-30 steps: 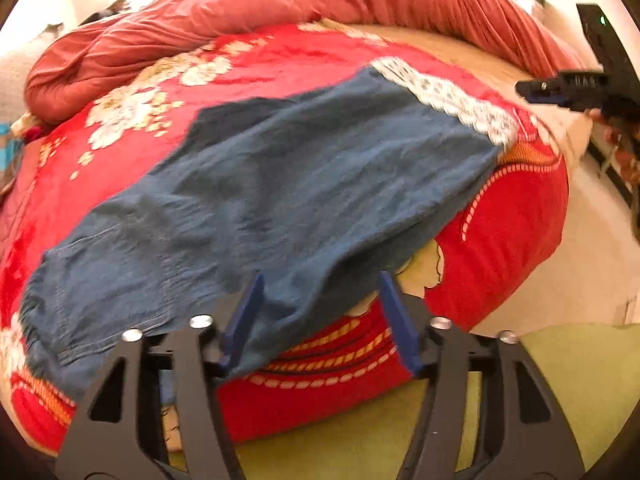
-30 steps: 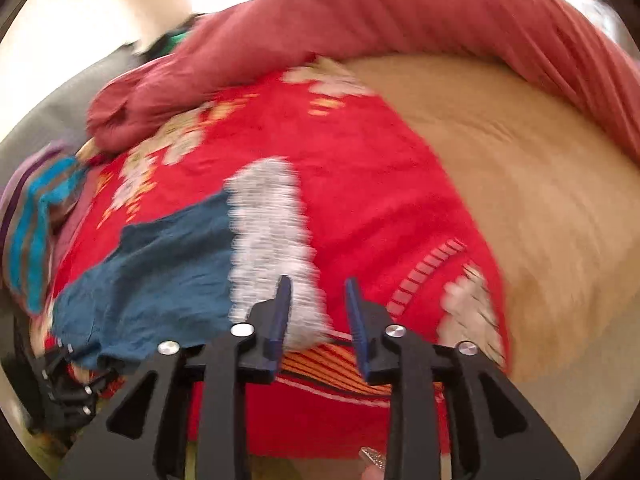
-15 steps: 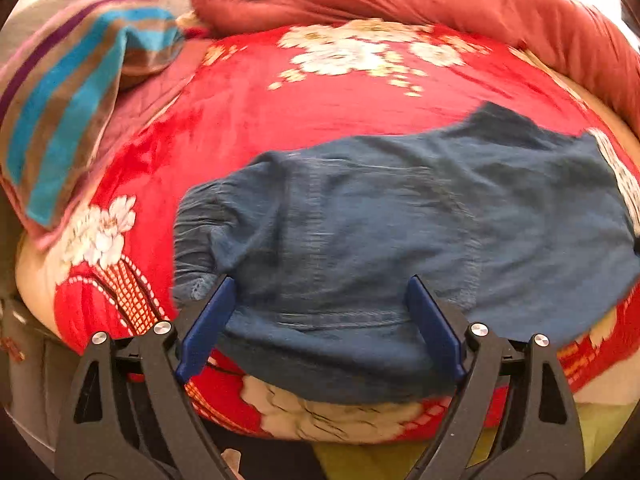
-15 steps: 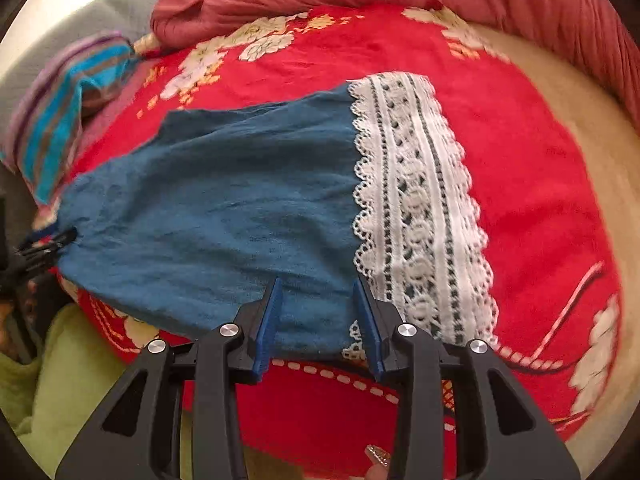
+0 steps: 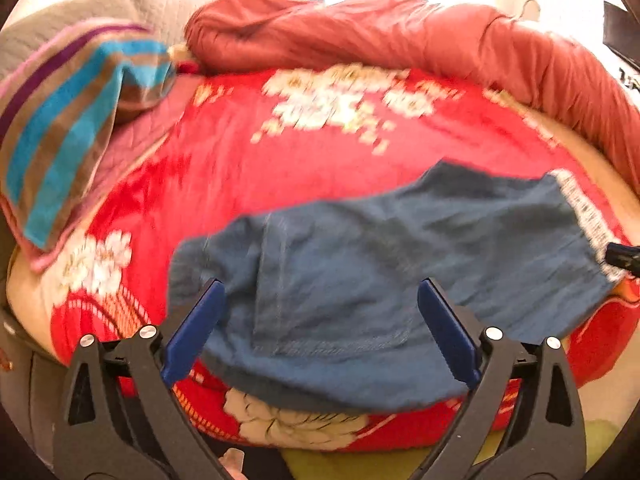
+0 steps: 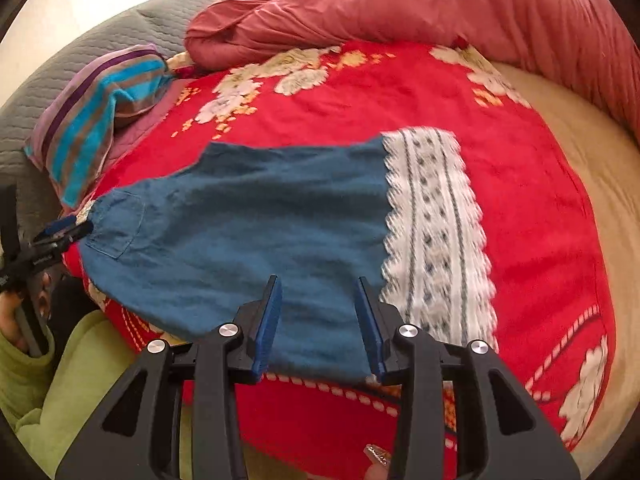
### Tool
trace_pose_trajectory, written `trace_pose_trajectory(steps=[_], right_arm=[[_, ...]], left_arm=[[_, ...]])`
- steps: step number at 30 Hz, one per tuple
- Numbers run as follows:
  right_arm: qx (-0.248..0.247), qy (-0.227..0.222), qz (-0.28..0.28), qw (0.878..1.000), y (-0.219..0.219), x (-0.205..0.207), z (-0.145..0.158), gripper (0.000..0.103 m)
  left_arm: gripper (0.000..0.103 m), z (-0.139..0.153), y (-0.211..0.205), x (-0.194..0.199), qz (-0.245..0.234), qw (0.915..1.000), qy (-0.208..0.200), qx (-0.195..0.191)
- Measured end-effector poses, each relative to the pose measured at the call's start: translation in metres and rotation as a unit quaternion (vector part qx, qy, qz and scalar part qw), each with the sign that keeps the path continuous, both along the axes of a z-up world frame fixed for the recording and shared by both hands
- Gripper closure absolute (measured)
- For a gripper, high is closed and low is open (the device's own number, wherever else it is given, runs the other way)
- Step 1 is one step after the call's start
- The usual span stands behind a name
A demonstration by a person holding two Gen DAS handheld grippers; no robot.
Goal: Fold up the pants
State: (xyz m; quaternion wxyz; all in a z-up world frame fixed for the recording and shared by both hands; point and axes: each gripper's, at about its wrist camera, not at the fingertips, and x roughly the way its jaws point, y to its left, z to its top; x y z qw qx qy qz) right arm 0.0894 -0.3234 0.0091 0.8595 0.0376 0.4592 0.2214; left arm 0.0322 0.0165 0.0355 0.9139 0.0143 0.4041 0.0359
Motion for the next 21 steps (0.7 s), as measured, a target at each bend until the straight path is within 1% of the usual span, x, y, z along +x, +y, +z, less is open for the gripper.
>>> trace_pose_trajectory(steps=[2,4,8,13,16,21], right_arm=[[0.001,-0.003,0.004,1.0,0.003,0.007,0.002,0.052],[0.006,-0.007,0.01,1.0,0.004,0.012,0.003,0.052],[0.013,-0.006,0.01,1.0,0.002,0.022,-0.003,0.052],[0.013,0.022,0.001,1.0,-0.007,0.03,-0.026,0.05],[0.035,0.031,0.001,0.999,-0.014,0.032,-0.038,0.05],[0.035,0.029,0.007,0.999,-0.014,0.031,-0.04,0.05]], left_arm=[[0.012,0.007,-0.007,0.01,-0.012,0.9999,-0.003,-0.01],[0.012,0.013,-0.018,0.031,-0.032,0.9991,0.004,-0.028],[0.012,0.009,-0.039,0.075,-0.061,0.9972,0.02,-0.039],[0.012,-0.014,-0.062,0.133,-0.092,0.9932,0.059,-0.04],[0.012,-0.031,-0.068,0.157,-0.091,0.9922,0.078,-0.034],[0.012,-0.057,-0.071,0.177,-0.096,0.9876,0.106,-0.064]])
